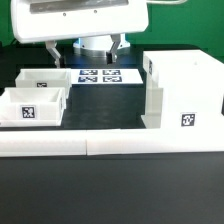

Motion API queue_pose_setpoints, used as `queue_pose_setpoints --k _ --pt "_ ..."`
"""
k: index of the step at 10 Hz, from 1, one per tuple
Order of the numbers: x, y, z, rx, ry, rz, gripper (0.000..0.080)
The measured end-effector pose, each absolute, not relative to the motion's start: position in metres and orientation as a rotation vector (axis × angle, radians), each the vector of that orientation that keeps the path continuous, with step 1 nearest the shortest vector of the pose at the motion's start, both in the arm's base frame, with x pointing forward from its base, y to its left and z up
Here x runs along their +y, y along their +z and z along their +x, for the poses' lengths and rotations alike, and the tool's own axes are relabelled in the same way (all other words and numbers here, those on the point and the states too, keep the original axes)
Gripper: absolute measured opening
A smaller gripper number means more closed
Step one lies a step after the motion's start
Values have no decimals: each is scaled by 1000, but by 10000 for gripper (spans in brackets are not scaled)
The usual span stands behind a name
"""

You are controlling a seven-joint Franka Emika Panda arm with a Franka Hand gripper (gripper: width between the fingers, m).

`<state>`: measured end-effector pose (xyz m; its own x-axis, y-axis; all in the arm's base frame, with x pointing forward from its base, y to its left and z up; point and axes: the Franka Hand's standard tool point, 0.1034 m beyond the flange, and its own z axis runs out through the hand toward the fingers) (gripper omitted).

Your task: Assemble drawer

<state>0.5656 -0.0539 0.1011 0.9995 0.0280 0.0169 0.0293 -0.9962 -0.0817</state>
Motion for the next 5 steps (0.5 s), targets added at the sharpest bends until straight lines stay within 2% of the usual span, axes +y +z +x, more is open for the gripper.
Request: queue_pose_setpoints --k 5 --pt "-77 72 543 -165 45 -3043 649"
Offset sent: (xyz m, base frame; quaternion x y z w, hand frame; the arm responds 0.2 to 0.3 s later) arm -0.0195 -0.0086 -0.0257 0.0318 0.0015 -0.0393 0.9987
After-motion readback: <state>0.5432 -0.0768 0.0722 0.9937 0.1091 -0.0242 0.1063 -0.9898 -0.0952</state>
